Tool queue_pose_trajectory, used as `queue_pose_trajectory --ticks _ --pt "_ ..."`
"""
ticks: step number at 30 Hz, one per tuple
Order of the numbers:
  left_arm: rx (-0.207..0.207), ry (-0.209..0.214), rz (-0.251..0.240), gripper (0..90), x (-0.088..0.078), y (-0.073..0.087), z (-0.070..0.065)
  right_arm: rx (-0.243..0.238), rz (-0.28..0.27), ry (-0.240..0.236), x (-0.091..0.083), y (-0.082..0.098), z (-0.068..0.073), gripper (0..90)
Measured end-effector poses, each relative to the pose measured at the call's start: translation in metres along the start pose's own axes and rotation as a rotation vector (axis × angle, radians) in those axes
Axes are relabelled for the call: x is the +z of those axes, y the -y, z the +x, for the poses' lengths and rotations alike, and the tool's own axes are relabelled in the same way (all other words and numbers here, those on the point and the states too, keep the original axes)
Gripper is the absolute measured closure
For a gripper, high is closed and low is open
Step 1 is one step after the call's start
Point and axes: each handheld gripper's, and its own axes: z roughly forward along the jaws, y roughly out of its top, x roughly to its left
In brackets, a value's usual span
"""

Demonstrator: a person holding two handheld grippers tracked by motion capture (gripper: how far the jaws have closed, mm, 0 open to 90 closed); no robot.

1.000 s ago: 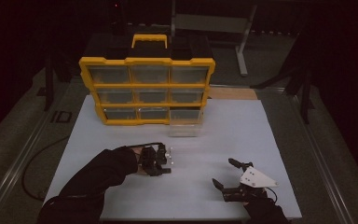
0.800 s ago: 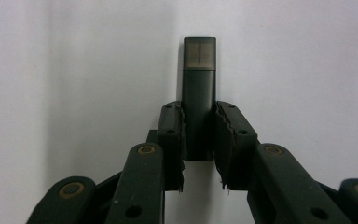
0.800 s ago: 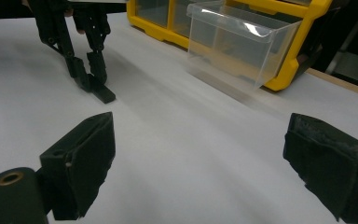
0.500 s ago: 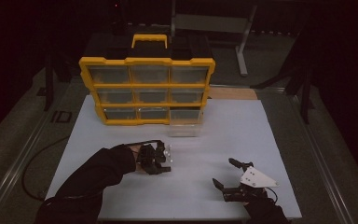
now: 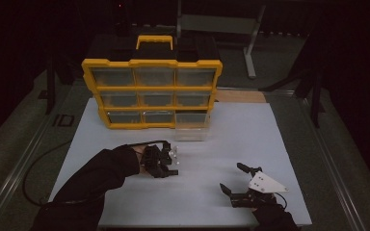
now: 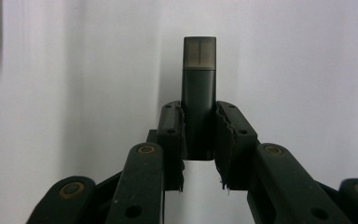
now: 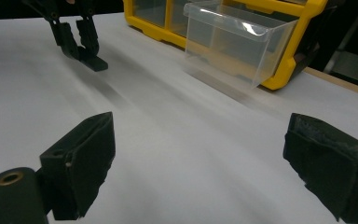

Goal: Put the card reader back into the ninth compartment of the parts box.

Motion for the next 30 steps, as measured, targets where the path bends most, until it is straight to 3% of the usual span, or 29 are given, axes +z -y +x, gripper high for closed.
queue_pose_trajectory --ticks 7,19,30 --pt "0.014 -0.007 -0.006 74.2 -0.010 -0.004 0.002 0.010 0.000 0.001 0.001 0.000 0.001 9.1" --pt "-0.014 0.001 -0.021 74.2 -0.028 -0.012 0.012 -0.003 0.002 0.001 0.000 0.000 0.000 9.1" --pt "-0.014 -0.028 -0.041 74.2 -0.042 -0.021 0.019 -0.005 0.000 -0.001 0.000 0.000 0.000 9.2"
